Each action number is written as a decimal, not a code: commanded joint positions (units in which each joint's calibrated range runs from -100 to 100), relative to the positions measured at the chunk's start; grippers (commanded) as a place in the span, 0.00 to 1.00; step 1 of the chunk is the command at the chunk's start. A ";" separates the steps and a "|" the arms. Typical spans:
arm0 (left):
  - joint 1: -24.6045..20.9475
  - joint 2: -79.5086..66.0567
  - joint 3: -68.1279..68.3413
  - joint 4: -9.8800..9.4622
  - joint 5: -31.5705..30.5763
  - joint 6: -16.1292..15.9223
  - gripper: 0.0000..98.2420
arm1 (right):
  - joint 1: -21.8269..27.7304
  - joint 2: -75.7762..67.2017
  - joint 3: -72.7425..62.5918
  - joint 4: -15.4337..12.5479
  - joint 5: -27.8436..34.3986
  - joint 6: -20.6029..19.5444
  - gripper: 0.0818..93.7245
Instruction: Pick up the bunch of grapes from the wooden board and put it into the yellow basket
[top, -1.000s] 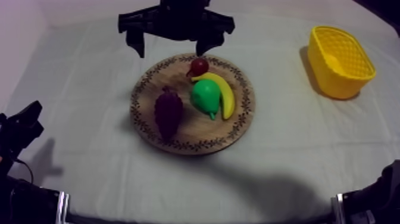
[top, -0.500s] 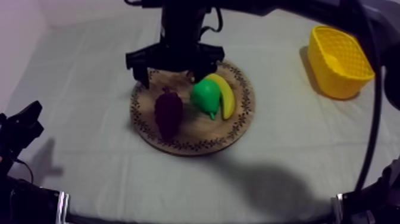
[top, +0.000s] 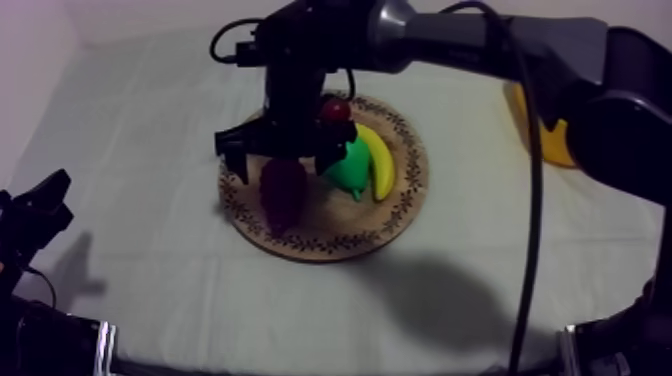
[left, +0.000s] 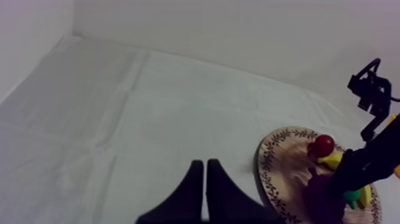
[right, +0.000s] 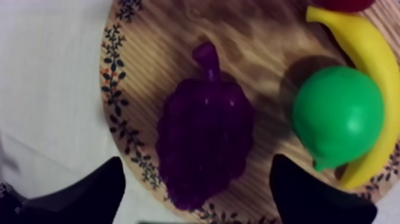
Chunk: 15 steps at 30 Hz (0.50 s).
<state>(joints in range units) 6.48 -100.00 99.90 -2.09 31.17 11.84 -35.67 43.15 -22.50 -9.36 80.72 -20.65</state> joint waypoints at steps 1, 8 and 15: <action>0.00 0.00 -0.02 -0.04 -0.05 0.00 0.00 | 0.07 1.71 -0.97 -0.82 0.79 0.24 0.98; 0.00 0.00 -0.02 -0.04 -0.05 0.00 0.00 | 0.55 6.38 -4.90 -2.43 3.92 0.44 0.97; 0.00 0.00 -0.02 -0.04 -0.05 0.00 0.00 | 0.95 9.10 -7.56 -2.70 4.94 0.31 0.74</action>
<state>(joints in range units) 6.48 -100.00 99.90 -2.09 31.17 11.84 -34.75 52.14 -29.92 -12.02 85.54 -20.30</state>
